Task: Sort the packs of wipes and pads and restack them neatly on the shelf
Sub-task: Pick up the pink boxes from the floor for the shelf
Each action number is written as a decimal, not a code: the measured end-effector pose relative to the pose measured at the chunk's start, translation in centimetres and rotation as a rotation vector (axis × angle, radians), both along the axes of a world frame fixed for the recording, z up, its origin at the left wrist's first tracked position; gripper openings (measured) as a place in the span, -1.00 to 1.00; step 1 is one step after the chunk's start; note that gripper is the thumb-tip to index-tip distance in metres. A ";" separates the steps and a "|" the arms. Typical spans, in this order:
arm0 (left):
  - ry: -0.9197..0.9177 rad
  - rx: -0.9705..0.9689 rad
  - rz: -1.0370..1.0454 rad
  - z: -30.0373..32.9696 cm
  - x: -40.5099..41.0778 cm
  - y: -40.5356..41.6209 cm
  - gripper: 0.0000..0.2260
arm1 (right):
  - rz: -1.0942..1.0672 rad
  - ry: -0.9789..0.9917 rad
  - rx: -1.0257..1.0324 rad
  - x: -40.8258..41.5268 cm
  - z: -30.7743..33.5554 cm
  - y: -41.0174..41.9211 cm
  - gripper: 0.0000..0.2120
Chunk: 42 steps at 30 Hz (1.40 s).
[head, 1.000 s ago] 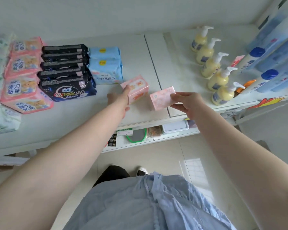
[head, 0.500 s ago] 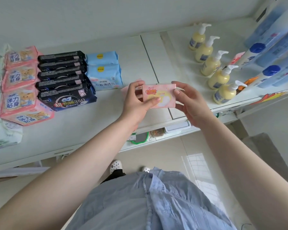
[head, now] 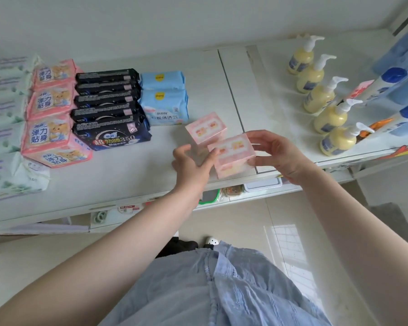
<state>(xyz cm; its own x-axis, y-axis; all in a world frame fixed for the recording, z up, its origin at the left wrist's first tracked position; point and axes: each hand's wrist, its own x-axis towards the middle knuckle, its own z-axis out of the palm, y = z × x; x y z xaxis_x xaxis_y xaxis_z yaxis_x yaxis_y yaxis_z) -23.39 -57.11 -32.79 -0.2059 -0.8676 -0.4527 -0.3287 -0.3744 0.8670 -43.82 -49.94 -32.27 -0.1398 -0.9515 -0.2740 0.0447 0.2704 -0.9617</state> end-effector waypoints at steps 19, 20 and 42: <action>-0.113 0.079 0.048 -1.6 -2.5 -5.3 -0.48 | 0.022 0.288 0.322 2.9 -0.4 -5.6 -0.08; -0.124 0.128 0.068 -1.8 -2.3 -5.1 -0.41 | -0.008 0.252 0.353 2.7 -0.4 -5.9 -0.11; 0.341 0.549 0.467 -2.3 -8.0 -8.7 -0.57 | -0.266 0.355 0.509 1.4 0.3 -17.2 -0.73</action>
